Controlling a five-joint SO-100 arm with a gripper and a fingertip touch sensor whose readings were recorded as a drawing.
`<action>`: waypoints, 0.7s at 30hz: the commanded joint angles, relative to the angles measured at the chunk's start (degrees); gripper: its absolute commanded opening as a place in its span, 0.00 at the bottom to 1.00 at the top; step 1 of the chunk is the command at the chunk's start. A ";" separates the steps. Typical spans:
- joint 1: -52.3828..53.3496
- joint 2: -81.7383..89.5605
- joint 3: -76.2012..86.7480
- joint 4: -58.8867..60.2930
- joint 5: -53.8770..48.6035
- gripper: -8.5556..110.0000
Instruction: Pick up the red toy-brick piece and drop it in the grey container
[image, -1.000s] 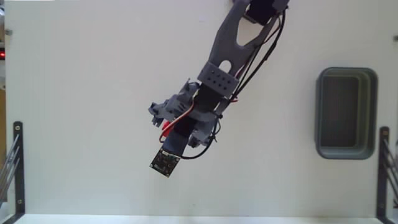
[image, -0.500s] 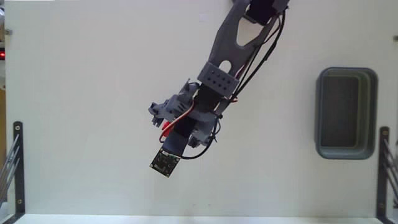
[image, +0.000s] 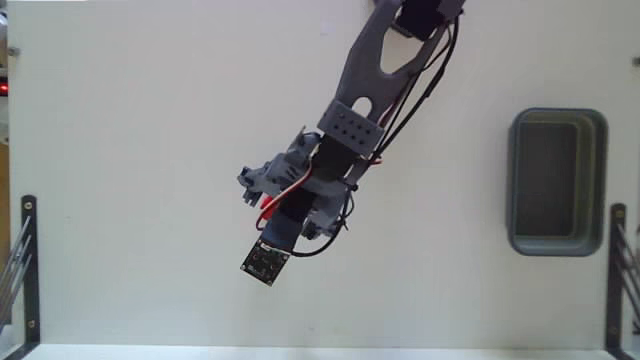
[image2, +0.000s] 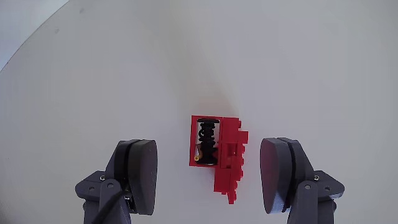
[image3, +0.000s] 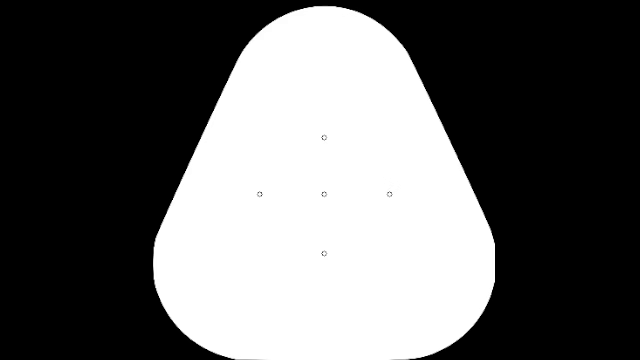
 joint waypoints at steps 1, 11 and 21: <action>0.56 1.80 -0.85 -1.31 0.26 1.00; 0.56 1.84 0.45 -2.57 0.26 1.00; 0.56 1.85 2.88 -4.99 0.26 1.00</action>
